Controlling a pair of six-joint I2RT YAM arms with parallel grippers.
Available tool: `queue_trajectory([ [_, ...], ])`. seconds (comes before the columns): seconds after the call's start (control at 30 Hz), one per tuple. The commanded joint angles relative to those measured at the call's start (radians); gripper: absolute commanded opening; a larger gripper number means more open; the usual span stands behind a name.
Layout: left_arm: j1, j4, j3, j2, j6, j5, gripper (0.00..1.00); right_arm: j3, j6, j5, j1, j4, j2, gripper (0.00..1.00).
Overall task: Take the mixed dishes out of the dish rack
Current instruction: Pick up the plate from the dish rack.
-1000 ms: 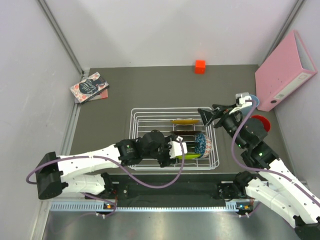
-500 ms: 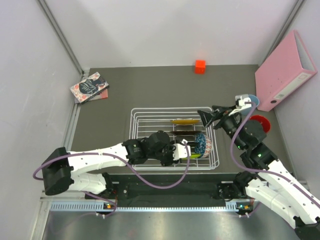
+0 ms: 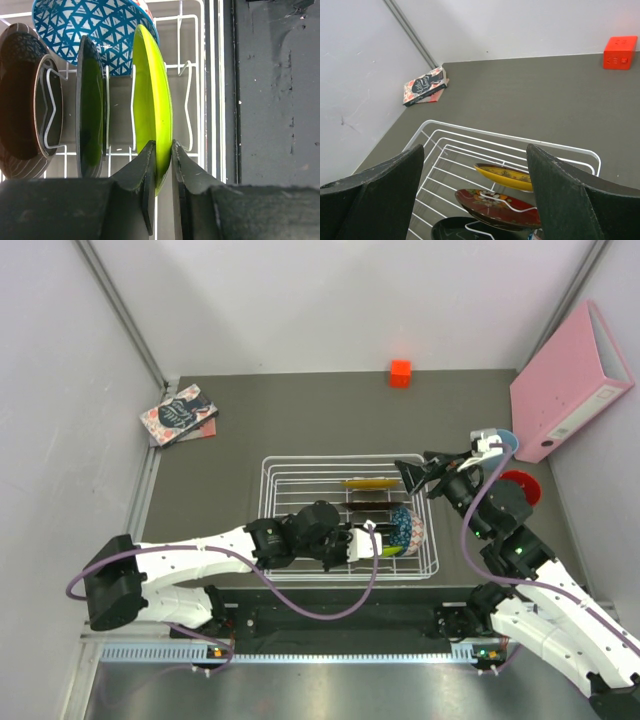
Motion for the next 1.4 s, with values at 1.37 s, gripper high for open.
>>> queue_trajectory([
  [1.37,-0.003,-0.163,0.304,-0.295,0.063,-0.174,0.0,0.163,0.062,0.003,0.014,-0.013,-0.008,0.83],
])
